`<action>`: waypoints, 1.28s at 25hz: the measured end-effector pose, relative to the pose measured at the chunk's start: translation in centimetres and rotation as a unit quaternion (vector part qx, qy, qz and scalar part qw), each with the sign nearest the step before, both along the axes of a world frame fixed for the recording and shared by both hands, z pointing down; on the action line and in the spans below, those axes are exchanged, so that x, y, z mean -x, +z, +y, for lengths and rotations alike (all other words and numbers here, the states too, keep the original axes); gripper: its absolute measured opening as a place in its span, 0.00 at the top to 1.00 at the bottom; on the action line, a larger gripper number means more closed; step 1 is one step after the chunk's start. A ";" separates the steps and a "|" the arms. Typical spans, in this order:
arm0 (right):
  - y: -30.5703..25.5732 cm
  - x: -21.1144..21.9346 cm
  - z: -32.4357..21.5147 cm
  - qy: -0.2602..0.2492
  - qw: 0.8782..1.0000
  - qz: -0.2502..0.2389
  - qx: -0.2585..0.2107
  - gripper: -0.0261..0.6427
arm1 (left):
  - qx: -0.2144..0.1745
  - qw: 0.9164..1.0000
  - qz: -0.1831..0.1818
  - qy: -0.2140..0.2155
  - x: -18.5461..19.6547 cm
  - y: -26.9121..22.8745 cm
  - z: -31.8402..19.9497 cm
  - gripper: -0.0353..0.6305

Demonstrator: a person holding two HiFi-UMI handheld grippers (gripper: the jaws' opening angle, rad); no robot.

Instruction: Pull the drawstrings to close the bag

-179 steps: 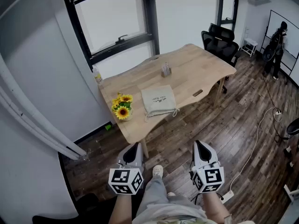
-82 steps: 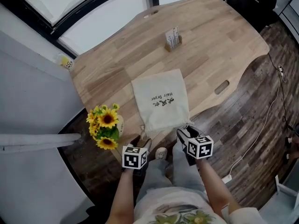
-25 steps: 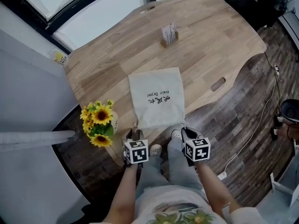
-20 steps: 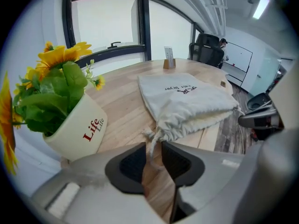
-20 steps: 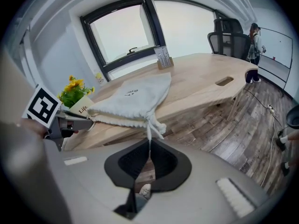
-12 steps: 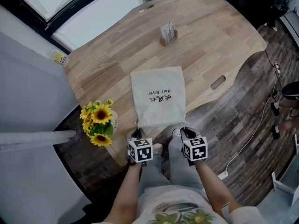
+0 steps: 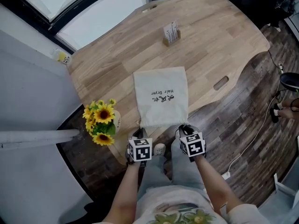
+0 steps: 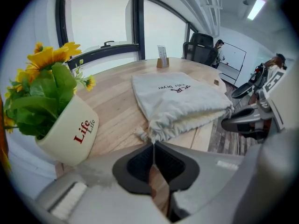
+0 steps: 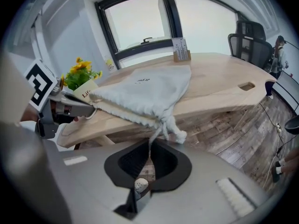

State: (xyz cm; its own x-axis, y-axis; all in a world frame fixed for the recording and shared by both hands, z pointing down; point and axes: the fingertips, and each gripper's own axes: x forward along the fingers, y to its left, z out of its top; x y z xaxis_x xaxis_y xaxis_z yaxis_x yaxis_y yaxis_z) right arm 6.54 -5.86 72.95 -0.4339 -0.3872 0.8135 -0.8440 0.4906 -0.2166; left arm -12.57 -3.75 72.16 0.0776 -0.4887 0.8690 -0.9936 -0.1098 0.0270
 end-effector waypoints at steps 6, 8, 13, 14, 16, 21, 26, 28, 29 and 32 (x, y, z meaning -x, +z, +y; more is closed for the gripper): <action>-1.0 -2.4 -0.2 0.043 0.998 0.029 -0.024 0.94 | -0.006 0.998 -0.023 -0.055 1.1 -0.1 0.3 0.93; -1.7 -3.3 -0.3 0.057 0.997 0.032 -0.030 0.94 | -0.015 0.997 -0.037 -0.067 1.7 -0.4 0.2 0.93; -3.8 -4.9 -0.6 0.064 0.995 0.055 -0.055 0.94 | -0.052 0.992 -0.100 -0.060 3.1 -2.5 -0.4 0.93; -4.3 -5.1 -0.7 0.061 0.994 0.065 -0.064 0.94 | -0.060 0.990 -0.120 -0.051 3.2 -3.0 -0.6 0.93; -5.3 -5.6 -1.1 0.054 0.991 0.089 -0.086 0.94 | -0.075 0.984 -0.160 -0.029 3.3 -4.1 -1.1 0.93; -8.6 -6.6 -2.3 0.048 0.977 0.140 -0.154 0.94 | -0.112 0.971 -0.211 0.000 3.1 -7.1 -2.1 0.92; -12.4 -7.8 -3.5 0.068 0.962 0.153 -0.214 0.94 | -0.159 0.967 -0.200 -0.007 2.9 -10.8 -3.4 0.92; -13.7 -8.4 -4.2 0.081 0.958 0.152 -0.229 0.94 | -0.182 0.963 -0.198 -0.005 2.7 -12.6 -4.2 0.92; -14.5 -8.7 -4.6 0.089 0.956 0.149 -0.236 0.94 | -0.193 0.961 -0.198 -0.004 2.6 -13.6 -4.5 0.92; -17.1 -9.2 -5.7 0.110 0.949 0.134 -0.264 0.94 | -0.226 0.954 -0.198 -0.002 2.2 -16.3 -5.2 0.92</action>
State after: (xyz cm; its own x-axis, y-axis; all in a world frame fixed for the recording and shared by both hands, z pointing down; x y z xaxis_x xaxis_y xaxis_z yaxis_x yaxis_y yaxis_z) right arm 15.74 -11.53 55.86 -0.0995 -0.8293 0.5499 -0.9288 0.2757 0.2478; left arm -14.80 -9.00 55.89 -0.2151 -0.8201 0.5302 -0.9169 -0.0174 -0.3988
